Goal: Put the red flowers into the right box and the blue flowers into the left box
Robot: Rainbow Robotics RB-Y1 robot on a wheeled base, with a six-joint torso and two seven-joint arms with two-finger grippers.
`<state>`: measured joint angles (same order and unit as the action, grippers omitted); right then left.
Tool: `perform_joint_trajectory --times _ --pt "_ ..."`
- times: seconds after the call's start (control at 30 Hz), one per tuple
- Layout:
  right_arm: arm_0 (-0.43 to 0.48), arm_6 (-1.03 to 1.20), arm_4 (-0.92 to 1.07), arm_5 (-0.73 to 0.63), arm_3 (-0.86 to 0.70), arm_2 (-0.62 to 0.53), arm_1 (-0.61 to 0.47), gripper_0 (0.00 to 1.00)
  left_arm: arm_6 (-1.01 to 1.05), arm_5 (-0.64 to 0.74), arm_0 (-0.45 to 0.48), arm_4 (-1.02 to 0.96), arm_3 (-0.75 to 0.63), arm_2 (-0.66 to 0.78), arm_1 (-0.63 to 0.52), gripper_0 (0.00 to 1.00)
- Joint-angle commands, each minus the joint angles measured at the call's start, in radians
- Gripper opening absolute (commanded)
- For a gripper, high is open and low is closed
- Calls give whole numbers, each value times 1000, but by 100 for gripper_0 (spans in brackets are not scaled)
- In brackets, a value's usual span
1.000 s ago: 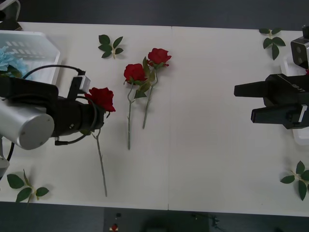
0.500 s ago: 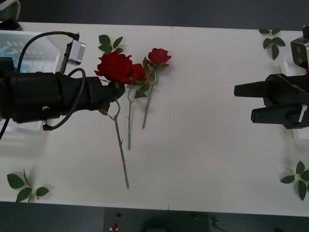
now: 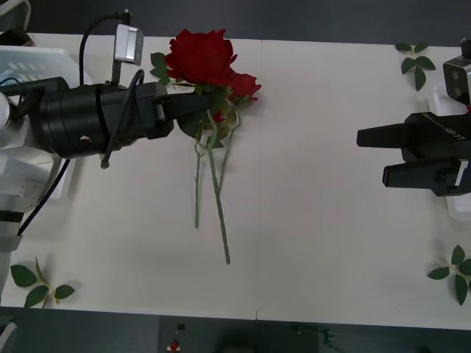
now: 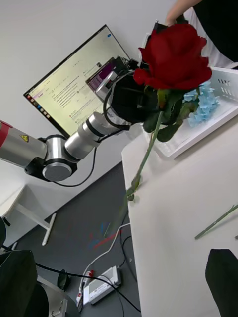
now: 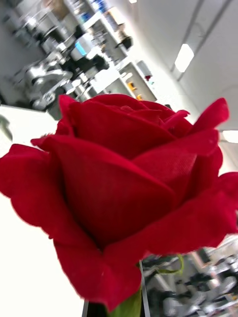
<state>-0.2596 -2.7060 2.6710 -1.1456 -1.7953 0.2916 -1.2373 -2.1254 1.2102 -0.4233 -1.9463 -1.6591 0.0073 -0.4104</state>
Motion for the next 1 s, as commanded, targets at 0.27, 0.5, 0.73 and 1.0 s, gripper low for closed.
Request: perform_joint_trajectory --times 0.27,0.5,0.73,1.0 --pt "-4 1 9 3 -22 -5 -17 100 -76 -101 -173 53 78 -93 125 0" --pt "-4 1 9 3 -22 -5 -17 100 -76 -228 -216 113 81 -205 148 0" --pt "-4 1 9 3 -22 -5 -17 100 -77 -251 -259 101 137 -247 176 0" --pt "-4 1 9 3 -22 -5 -17 100 -76 -248 -275 89 154 -248 188 0"
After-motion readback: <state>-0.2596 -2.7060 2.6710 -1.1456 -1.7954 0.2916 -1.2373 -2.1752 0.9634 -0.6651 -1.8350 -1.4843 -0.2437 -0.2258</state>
